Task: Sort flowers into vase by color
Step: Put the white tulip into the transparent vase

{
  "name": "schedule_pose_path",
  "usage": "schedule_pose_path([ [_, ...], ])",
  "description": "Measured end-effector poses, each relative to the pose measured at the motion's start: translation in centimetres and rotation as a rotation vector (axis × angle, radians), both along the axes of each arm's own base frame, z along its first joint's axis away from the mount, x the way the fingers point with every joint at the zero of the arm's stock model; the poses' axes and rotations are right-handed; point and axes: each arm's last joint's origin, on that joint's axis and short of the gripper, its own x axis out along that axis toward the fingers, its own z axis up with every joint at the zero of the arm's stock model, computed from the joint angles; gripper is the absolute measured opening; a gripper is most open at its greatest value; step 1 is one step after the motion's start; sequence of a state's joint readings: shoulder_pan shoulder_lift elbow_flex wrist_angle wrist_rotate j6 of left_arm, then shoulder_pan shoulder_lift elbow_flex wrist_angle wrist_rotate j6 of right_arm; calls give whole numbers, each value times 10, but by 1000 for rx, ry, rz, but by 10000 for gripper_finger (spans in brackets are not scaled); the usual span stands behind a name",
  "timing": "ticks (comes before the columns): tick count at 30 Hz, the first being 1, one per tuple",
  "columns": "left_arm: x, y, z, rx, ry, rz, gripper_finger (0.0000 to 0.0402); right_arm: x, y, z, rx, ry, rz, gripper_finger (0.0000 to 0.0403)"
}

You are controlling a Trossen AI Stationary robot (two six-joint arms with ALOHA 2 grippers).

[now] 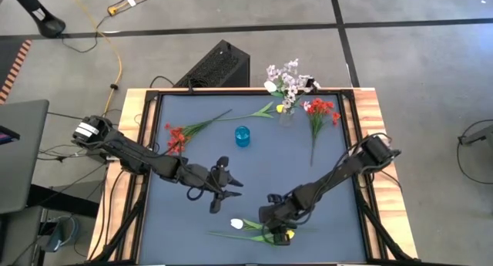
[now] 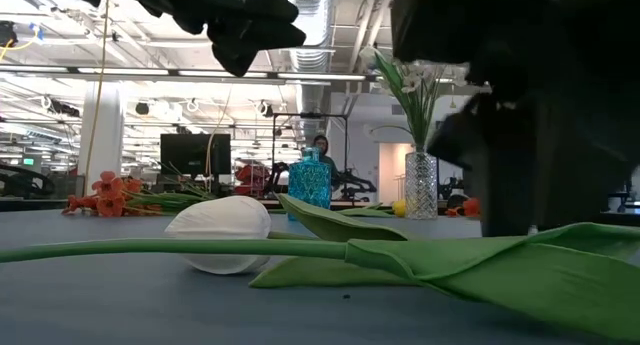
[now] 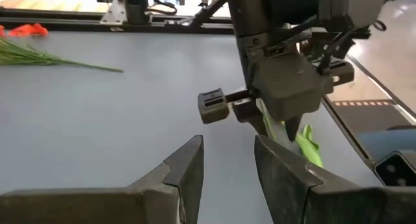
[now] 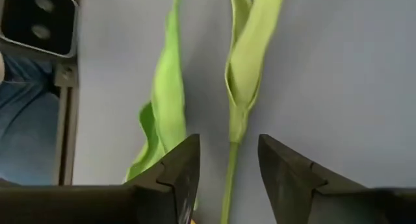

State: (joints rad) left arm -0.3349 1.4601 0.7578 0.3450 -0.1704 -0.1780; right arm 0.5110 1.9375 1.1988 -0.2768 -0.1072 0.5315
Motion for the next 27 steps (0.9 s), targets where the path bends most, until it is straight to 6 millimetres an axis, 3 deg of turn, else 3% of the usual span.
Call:
schedule_pose_path([
  [8,0,0,-1,25,0,9,125,-4,4,-2,-48,0,-58,182],
  [16,0,0,-1,41,0,12,125,-7,20,-24,-79,13,-70,171],
  [20,-2,0,-3,49,6,14,125,-10,23,-26,-141,-8,-101,167],
  [23,-2,1,-4,56,5,32,125,-13,22,-25,-215,-34,-136,144],
  [27,-2,1,-4,67,8,31,125,-12,22,-25,-214,-44,-153,76],
])
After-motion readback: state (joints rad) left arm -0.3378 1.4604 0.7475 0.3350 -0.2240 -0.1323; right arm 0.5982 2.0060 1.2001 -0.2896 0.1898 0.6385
